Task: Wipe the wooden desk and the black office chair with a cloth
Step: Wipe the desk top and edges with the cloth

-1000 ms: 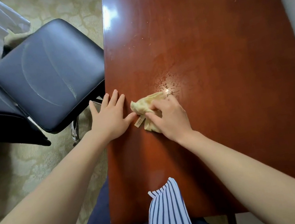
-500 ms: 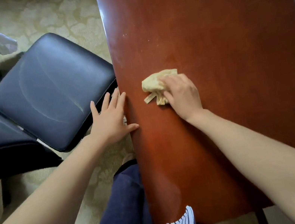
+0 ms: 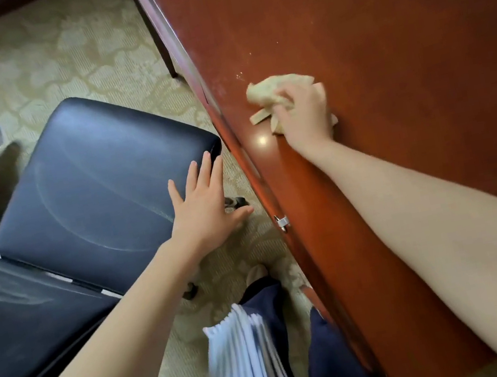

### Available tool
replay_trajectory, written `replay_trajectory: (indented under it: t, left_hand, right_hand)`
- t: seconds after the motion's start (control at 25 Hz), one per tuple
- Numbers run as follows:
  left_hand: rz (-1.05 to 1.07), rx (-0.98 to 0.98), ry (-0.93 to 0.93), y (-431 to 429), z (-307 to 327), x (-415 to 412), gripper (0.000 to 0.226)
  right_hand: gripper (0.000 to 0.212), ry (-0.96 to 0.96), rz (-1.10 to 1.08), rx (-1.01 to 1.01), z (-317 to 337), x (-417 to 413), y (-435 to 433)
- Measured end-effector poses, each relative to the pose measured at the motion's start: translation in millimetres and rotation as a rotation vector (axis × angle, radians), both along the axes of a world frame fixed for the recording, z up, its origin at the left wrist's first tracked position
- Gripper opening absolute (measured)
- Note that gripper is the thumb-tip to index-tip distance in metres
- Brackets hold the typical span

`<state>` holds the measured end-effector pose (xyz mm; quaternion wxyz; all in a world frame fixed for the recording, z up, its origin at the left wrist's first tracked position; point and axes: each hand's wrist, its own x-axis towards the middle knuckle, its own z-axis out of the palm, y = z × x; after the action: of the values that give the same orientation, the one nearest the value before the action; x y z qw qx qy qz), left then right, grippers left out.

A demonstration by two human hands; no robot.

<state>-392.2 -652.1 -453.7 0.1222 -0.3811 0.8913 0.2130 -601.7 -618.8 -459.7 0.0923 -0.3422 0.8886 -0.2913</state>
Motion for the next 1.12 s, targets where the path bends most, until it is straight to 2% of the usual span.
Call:
replay_trajectory:
  t: [0.12, 0.24, 0.44, 0.56, 0.68, 0.76, 0.92, 1.0, 1.12]
  left_hand:
    - [-0.017, 0.005, -0.004, -2, 0, 6, 0.100]
    - [-0.029, 0.014, 0.012, 6, 1, 6, 0.102]
    - [-0.104, 0.032, 0.031, 39, 6, -4, 0.108]
    - [-0.212, 0.034, -0.021, 62, 12, -12, 0.118]
    - [-0.217, 0.029, -0.030, 79, 15, -19, 0.118]
    - [-0.199, 0.043, -0.027, 84, 18, -25, 0.115]
    - [-0.174, 0.028, -0.030, 78, 16, -29, 0.111]
    - [-0.183, 0.028, -0.039, 66, 13, -29, 0.109]
    - [-0.238, 0.018, -0.060, 38, 9, -28, 0.108]
  right_hand:
    - [0.022, 0.007, 0.295, -0.011, -5, 28, 25]
    - [0.026, -0.018, 0.467, -0.003, -5, 45, 68]
    - [0.030, 0.006, 0.558, 0.025, 3, 69, 157]
    - [0.031, 0.115, 0.680, 0.016, 8, 68, 212]
    - [0.036, 0.211, 0.793, 0.061, 13, 35, 251]
    - [0.039, 0.222, 0.722, 0.110, 17, 11, 262]
    - [0.034, 0.192, 0.417, 0.147, 17, -22, 245]
    - [0.028, 0.143, 0.197, 0.124, 13, -33, 215]
    - [0.024, 0.054, -0.262, 0.038, 4, -40, 153]
